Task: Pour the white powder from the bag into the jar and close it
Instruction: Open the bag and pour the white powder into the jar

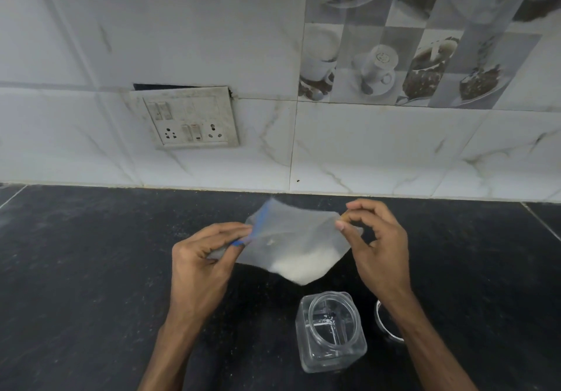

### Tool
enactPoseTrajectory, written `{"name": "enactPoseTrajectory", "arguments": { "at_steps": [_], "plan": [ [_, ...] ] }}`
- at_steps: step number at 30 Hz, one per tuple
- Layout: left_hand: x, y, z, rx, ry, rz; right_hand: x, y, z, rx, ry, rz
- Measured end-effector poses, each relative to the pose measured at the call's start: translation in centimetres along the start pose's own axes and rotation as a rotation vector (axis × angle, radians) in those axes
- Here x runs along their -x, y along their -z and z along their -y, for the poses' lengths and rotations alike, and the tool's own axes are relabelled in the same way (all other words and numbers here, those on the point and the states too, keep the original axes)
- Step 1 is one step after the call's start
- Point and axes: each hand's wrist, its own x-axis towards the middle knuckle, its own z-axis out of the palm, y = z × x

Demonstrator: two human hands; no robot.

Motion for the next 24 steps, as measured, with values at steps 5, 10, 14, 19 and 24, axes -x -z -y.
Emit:
{"name": "enactPoseTrajectory", "arguments": {
  "at_steps": [5,10,14,19,24],
  "plan": [
    [0.32,0.01,-0.07,0.014,0.032,-0.003,0.39,0.25,0.16,0.032,-0.008,0.038],
    [0.51,-0.04,-0.22,0.008,0.039,0.003,0.57,-0.12,0.12,0.034,-0.019,0.035],
    [0.35,-0.01,-0.62,0.01,0.023,-0.013,0.48,-0.11,0.29,0.032,-0.025,0.012],
    [0.24,0.06,-0.88,-0.003,0.007,-0.014,0.51,0.12,0.59,0.043,0.016,0.027],
    [0.03,0.07,-0.96,-0.006,0.002,-0.03,0.45,0.2,0.84,-0.015,-0.012,-0.041]
  ]
}}
